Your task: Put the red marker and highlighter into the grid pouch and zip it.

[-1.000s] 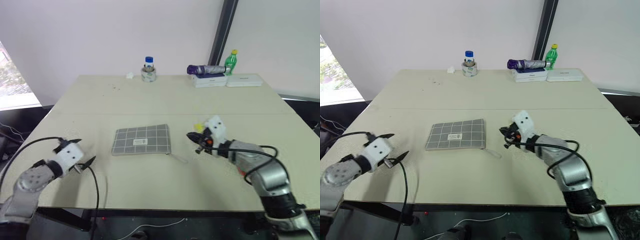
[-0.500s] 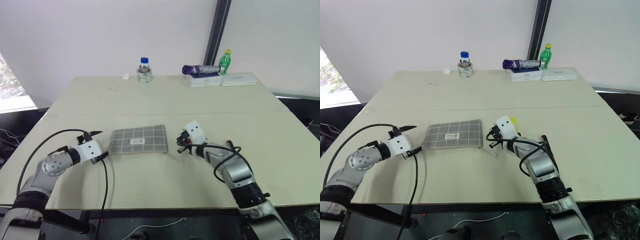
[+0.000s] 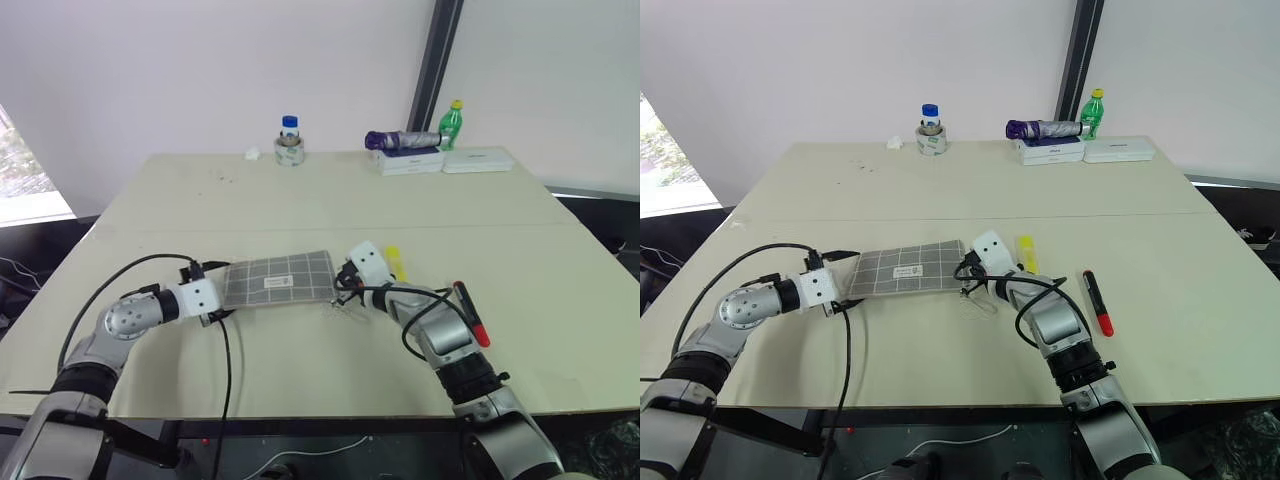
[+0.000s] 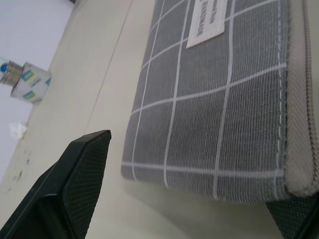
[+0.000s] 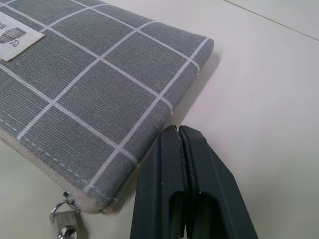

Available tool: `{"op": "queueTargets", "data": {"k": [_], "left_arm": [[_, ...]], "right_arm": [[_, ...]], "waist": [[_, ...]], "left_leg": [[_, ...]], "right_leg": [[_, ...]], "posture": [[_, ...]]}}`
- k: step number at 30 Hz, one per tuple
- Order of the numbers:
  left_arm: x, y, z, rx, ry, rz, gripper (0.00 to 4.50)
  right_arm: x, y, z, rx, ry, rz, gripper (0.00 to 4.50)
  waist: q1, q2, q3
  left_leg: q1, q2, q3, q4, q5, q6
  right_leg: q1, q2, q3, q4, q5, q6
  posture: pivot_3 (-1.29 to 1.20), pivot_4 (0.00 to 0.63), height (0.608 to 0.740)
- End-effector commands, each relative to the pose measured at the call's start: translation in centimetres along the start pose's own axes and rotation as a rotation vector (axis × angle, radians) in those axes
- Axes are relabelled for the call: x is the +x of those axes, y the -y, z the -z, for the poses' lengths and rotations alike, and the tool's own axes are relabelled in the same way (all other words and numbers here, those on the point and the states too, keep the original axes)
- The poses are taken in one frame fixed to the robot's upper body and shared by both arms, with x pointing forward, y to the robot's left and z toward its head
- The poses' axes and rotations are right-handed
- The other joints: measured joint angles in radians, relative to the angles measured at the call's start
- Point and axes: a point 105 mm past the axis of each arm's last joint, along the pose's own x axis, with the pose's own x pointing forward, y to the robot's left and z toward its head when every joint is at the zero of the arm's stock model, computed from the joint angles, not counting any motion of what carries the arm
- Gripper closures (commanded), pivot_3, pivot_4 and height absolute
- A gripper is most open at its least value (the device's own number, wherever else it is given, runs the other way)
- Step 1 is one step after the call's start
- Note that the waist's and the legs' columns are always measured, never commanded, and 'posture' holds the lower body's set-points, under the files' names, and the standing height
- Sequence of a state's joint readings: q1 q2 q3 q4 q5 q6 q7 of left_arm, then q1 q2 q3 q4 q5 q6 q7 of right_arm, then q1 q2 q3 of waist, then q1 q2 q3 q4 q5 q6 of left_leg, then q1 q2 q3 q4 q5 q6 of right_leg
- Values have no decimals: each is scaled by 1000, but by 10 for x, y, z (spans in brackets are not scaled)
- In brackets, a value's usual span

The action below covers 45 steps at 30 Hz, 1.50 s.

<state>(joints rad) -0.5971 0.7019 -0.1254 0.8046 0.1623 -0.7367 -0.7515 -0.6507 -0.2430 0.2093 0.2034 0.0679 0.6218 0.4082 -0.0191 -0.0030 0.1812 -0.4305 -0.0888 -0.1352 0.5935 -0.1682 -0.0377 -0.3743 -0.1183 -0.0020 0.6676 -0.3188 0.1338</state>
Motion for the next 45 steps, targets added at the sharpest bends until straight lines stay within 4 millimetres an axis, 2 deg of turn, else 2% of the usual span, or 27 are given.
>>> {"op": "queueTargets", "data": {"k": [1, 11, 14, 15, 18, 20, 22, 27, 31, 35, 40, 43, 45], "left_arm": [[7, 14, -7, 5, 40, 84, 0], [15, 21, -24, -2, 131, 139, 0], [14, 23, -27, -15, 152, 150, 873], [14, 24, -27, -19, 157, 153, 1285], [13, 23, -28, -22, 163, 151, 2971], [12, 23, -29, -24, 164, 148, 3921], [12, 23, -30, -27, 168, 150, 4455], [11, 23, -35, -75, 193, 128, 4482], [12, 3, -42, -210, 214, 13, 4482], [9, -20, -53, -405, 260, -112, 4482], [1, -29, -68, -540, 296, -198, 4482], [-3, -32, -74, -596, 303, -248, 4500], [-5, -32, -76, -614, 302, -274, 4500]], "right_arm": [[0, 1, -19, -25, 61, -1, 4454], [0, 2, -20, -22, 66, -1, 4454], [0, 0, -20, -22, 69, -4, 4500], [1, 0, -20, -21, 69, -5, 4500], [1, -1, -20, -22, 69, -7, 4500], [1, -1, -20, -23, 69, -9, 4500], [1, -1, -20, -24, 69, -9, 4500], [2, -1, -21, -24, 74, -10, 4500], [-1, 2, -31, -28, 118, 10, 4500], [-14, 10, -51, -120, 184, 31, 4500], [-37, 28, -72, -171, 242, 75, 4500], [-49, 30, -75, -158, 250, 40, 3728], [-55, 33, -75, -172, 246, 39, 2720]], "waist": [[0, 0, 0], [-2, 0, 0], [-6, 0, 0], [-8, 0, 0], [-13, 0, 0], [-18, 0, 0], [-23, 0, 0], [-27, 0, 0], [-26, 0, 0], [-25, 0, 0], [-27, 0, 0], [-26, 0, 0], [-25, 0, 0]], "left_leg": [[0, 0, 0, 0, 0, 0], [0, 0, 0, 0, 0, 0], [0, 0, 0, 0, 0, 0], [0, 0, 0, 0, 0, 0], [0, 0, 0, 0, 0, 0], [0, 0, 0, 0, 0, 0], [0, 0, -1, 0, 0, 0], [0, 0, -1, 0, 0, 0], [0, 1, -1, 0, 0, 0], [0, 1, -1, 1, 0, 0], [0, 1, -1, 1, 0, 0], [0, 1, -1, 0, 0, 0], [0, 2, -1, 1, 0, 0]], "right_leg": [[0, 0, 0, 0, 0, 0], [1, 0, 0, 0, 0, 0], [1, 0, 0, 1, 0, 0], [1, 0, 0, 2, 0, 0], [1, 0, 0, 2, 0, 0], [1, 0, 0, 2, 0, 0], [1, 0, 0, 2, 0, 0], [1, 1, 0, 3, 0, 0], [1, 1, 0, 3, 0, 0], [1, 1, 0, 3, 0, 0], [1, 1, 1, 3, 0, 0], [1, 1, 1, 3, 0, 0], [1, 1, 1, 3, 0, 0]], "posture": [[0, 150, 736], [0, 150, 736], [0, 150, 736], [0, 150, 736], [0, 150, 736], [0, 150, 736], [0, 150, 736], [0, 150, 736], [0, 150, 736], [0, 150, 736], [0, 150, 736], [0, 150, 736], [0, 150, 736]]}}
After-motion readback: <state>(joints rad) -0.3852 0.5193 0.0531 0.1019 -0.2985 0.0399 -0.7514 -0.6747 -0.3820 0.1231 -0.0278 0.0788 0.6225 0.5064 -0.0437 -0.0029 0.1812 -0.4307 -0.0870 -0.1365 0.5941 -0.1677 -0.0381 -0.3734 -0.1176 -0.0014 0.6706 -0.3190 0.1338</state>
